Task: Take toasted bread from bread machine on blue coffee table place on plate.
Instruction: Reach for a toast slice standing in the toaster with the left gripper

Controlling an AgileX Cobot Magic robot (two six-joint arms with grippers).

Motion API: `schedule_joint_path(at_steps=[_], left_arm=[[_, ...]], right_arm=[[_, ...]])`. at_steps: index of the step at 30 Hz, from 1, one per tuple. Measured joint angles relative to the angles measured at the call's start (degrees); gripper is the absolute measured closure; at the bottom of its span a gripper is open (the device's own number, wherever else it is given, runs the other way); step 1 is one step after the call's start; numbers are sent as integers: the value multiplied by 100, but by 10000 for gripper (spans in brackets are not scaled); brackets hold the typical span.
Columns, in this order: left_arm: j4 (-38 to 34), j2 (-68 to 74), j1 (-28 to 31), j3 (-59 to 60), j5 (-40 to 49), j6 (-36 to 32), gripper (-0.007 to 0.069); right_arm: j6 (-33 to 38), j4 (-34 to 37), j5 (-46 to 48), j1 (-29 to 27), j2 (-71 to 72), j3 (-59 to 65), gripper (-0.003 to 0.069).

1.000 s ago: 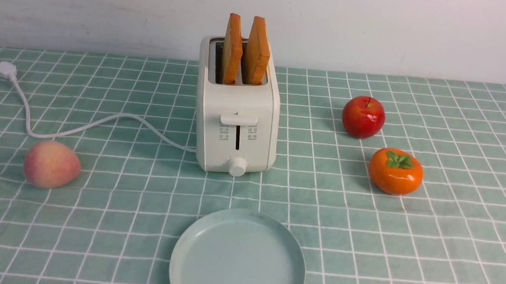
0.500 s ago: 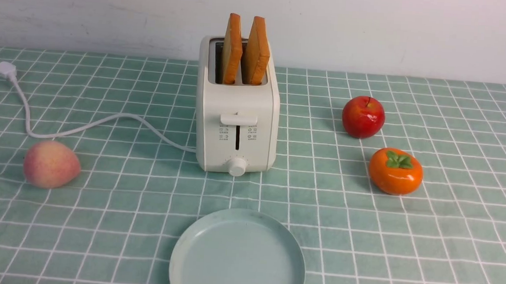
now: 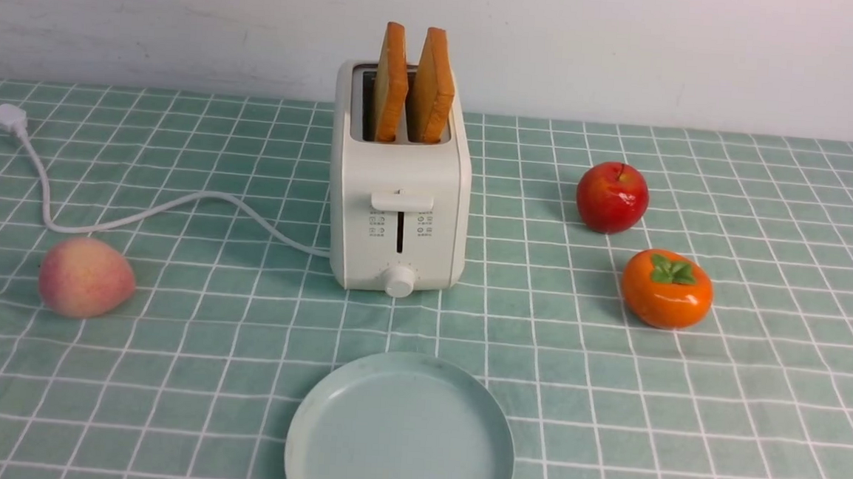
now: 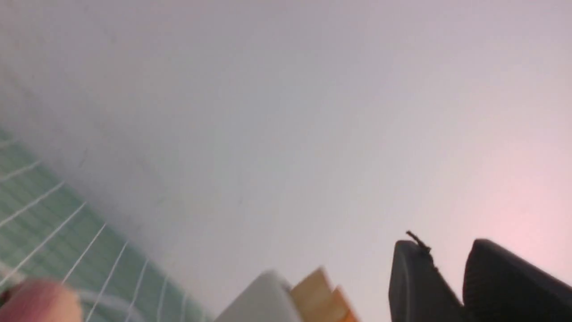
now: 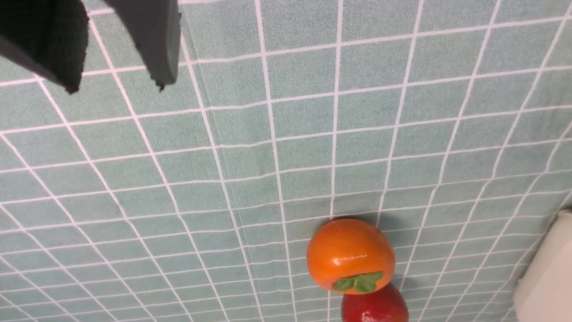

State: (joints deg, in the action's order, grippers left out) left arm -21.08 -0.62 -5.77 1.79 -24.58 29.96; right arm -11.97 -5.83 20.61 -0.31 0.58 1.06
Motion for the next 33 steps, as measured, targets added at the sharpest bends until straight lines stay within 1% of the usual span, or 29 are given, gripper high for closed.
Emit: schedule_joint_path(at_steps=[1, 2, 3, 4, 6, 8, 10, 12, 15, 16, 17, 18, 19, 20, 21, 23, 24, 25, 26, 27, 30, 31, 33], left_arm=[[-16, 0, 0, -9, -180, 14, 458], [-61, 0, 0, -98, -260, 40, 464], [-66, 0, 0, -267, -120, 48, 476], [-73, 0, 0, -425, 74, 48, 495], [-56, 0, 0, -985, 946, 42, 551], [23, 30, 0, -1510, 1875, -34, 624], [200, 285, 0, -2145, 3009, -190, 638], [457, 771, 0, -2797, 4114, -388, 638], [740, 1663, 0, -3640, 5859, -649, 638], [740, 1663, 0, -3640, 5859, -649, 638], [850, 2299, 0, -4104, 6666, -753, 638], [856, 2359, 0, -4104, 6666, -760, 638], [908, 2815, 0, -4340, 7050, -832, 638], [914, 2868, 0, -4375, 7112, -862, 638], [978, 3231, 0, -4441, 7251, -1003, 638], [1040, 3581, 0, -4458, 7336, -1180, 638], [1041, 4042, 0, -4458, 7385, -1386, 638], [1016, 4212, 0, -4458, 7381, -1454, 638], [991, 4254, 0, -4458, 7381, -1480, 638], [841, 4567, 0, -4463, 7376, -1543, 638], [419, 5160, 0, -4632, 7381, -1719, 638], [260, 5394, 0, -4774, 7381, -1891, 638], [-7, 5836, 0, -5112, 7415, -2278, 638]], right_arm=[[-84, 119, -97, 0, 0, 14, 419], [-317, 486, -430, 0, 0, 35, 419], [-622, 941, -786, 0, 0, 37, 419], [-803, 1209, -1059, 0, 0, 37, 419], [-1234, 1878, -1738, 0, 0, 37, 419], [-1477, 2317, -2202, 0, 0, 37, 419], [-1540, 2610, -2623, 0, 0, 37, 419], [-1442, 2749, -2864, 0, 0, 37, 419], [-1121, 2774, -2915, 0, 0, 37, 419], [-1121, 2774, -2915, 0, 0, 37, 419], [-911, 2776, -2935, 0, 0, 37, 419], [-911, 2776, -2943, 0, 0, 37, 419], [-822, 2776, -2964, -2, 0, 37, 419], [-809, 2776, -2964, -2, 0, 37, 419], [-786, 2776, -2932, -2, 0, 37, 426], [-828, 2776, -2702, -2, 0, 8, 438], [-934, 2776, -2061, 19, 0, -186, 467], [-965, 2768, -1663, 42, 0, -332, 491], [-965, 2763, -1569, 42, 0, -374, 491], [-950, 2694, -807, 80, -65, -759, 540], [-700, 2503, 490, 116, -649, -1568, 649], [-595, 2475, 801, 116, -896, -1781, 667], [-337, 2463, 1519, 116, -1616, -2286, 677]])
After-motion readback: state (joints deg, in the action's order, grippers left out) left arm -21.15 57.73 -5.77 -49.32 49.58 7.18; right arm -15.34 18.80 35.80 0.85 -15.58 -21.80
